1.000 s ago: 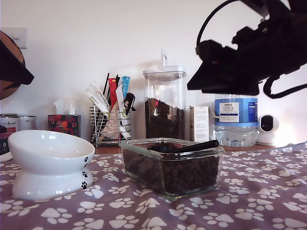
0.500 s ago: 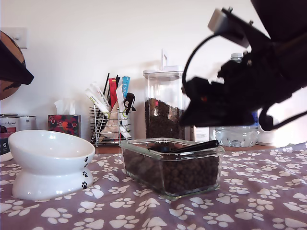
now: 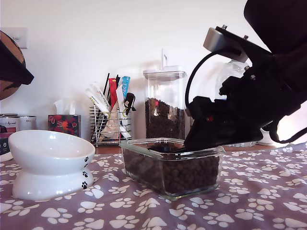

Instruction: Measure one spoon of cat food and pour it into the food bowl

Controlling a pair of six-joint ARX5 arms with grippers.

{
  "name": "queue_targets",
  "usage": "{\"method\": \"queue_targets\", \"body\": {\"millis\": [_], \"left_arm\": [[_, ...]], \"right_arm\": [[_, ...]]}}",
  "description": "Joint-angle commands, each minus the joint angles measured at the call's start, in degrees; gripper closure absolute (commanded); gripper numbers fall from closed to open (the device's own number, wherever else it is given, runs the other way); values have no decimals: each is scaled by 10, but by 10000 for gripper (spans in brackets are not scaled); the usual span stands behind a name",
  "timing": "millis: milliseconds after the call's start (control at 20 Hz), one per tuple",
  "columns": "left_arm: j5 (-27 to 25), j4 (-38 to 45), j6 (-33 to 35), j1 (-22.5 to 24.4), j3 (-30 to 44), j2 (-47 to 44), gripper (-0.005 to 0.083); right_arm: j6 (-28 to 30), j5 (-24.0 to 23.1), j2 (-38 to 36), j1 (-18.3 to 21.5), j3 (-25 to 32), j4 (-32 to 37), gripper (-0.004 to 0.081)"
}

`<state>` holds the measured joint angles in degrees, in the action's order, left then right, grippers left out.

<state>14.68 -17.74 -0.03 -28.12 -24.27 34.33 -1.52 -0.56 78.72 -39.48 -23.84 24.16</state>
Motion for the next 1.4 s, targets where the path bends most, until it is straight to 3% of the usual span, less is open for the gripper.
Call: {"method": "queue_targets", "body": {"millis": [0,200,400,600,750,1050,1350], "left_arm": [[-1,6,0,0,9,2,794],[-1,6,0,0,9,2,793],[-1,6,0,0,9,2,794],[-1,6,0,0,9,2,794],[-1,6,0,0,9,2,794],[-1,6,0,0,9,2,794],[-1,6,0,0,9,2,794]], "right_arm": [[2,0,6,-3,11,-9,470],[11,0,6,-3,11,-19,480],[28,0,6,-9,11,-23,614],[38,-1,6,-10,11,-34,667],[46,-1,6,-10,11,-51,777],[53,-16,5,-10,11,-35,783],[115,-60,3,-10,-2,-21,783]]}}
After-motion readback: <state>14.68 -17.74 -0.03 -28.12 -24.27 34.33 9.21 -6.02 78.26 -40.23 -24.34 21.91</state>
